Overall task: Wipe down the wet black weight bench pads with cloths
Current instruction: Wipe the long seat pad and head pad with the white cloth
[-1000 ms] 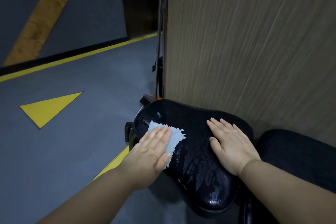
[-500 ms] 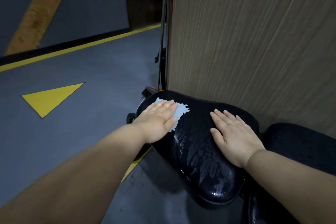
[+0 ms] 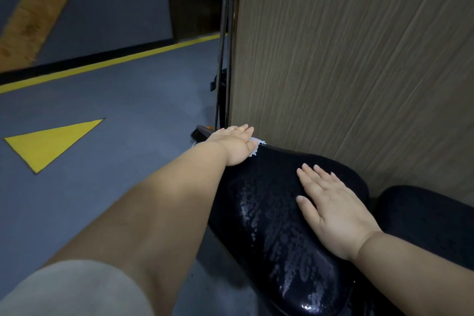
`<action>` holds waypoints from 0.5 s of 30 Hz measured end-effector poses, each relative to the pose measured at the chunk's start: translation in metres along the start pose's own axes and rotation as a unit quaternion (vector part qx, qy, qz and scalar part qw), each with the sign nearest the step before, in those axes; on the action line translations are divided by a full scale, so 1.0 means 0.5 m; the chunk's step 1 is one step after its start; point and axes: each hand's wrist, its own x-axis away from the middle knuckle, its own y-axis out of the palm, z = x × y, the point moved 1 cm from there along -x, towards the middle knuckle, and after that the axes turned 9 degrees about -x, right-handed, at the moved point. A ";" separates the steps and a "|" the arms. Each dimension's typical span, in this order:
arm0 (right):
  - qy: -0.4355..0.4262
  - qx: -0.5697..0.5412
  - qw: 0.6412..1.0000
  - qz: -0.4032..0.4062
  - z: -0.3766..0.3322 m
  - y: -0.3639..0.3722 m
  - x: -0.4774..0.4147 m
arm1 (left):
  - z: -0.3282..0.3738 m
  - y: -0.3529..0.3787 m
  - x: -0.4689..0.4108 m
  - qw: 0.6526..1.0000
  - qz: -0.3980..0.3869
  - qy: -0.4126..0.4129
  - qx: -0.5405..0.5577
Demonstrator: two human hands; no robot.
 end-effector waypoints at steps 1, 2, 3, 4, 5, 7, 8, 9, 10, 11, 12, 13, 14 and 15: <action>0.000 0.000 1.000 0.000 0.000 0.000 -0.001 | 0.000 -0.001 -0.005 1.000 0.000 -0.004 0.000; 0.000 0.000 1.000 0.002 0.000 -0.001 -0.002 | 0.001 -0.002 -0.007 1.000 0.000 -0.007 0.000; 0.001 0.001 1.000 0.003 0.001 -0.001 -0.001 | 0.003 -0.002 -0.007 1.000 0.001 -0.009 0.000; 0.000 0.003 1.000 0.003 0.000 -0.002 0.000 | 0.005 -0.002 -0.003 1.000 0.002 -0.010 0.001; 0.001 0.006 1.000 0.003 0.000 -0.001 0.000 | 0.005 0.000 0.002 1.000 0.004 -0.011 0.001; 0.002 0.006 1.000 0.005 0.000 -0.001 -0.001 | 0.000 0.008 0.018 1.000 0.010 -0.008 -0.002; 0.002 0.005 1.000 0.005 -0.001 -0.002 -0.002 | -0.004 0.015 0.030 1.000 0.014 -0.004 -0.002; 0.003 0.007 1.000 0.004 0.000 -0.002 -0.003 | -0.008 0.023 0.045 1.000 0.018 -0.001 0.000; 0.004 0.009 1.000 0.002 0.001 -0.003 -0.004 | -0.011 0.032 0.063 1.000 0.023 0.001 0.005; 0.005 0.007 1.000 0.005 0.001 -0.003 -0.004 | -0.014 0.041 0.083 0.999 0.030 0.002 0.012; 0.005 0.005 1.000 0.008 -0.001 -0.003 -0.004 | -0.016 0.049 0.103 0.999 0.040 0.004 0.018; 0.006 0.004 1.000 0.010 -0.001 -0.003 -0.003 | -0.016 0.058 0.124 0.998 0.051 0.007 0.024; 0.006 0.005 1.000 0.009 -0.002 -0.004 -0.002 | -0.016 0.069 0.147 0.998 0.061 0.011 0.031; 0.007 0.007 1.000 0.008 -0.002 -0.003 -0.001 | -0.015 0.081 0.169 0.997 0.069 0.016 0.039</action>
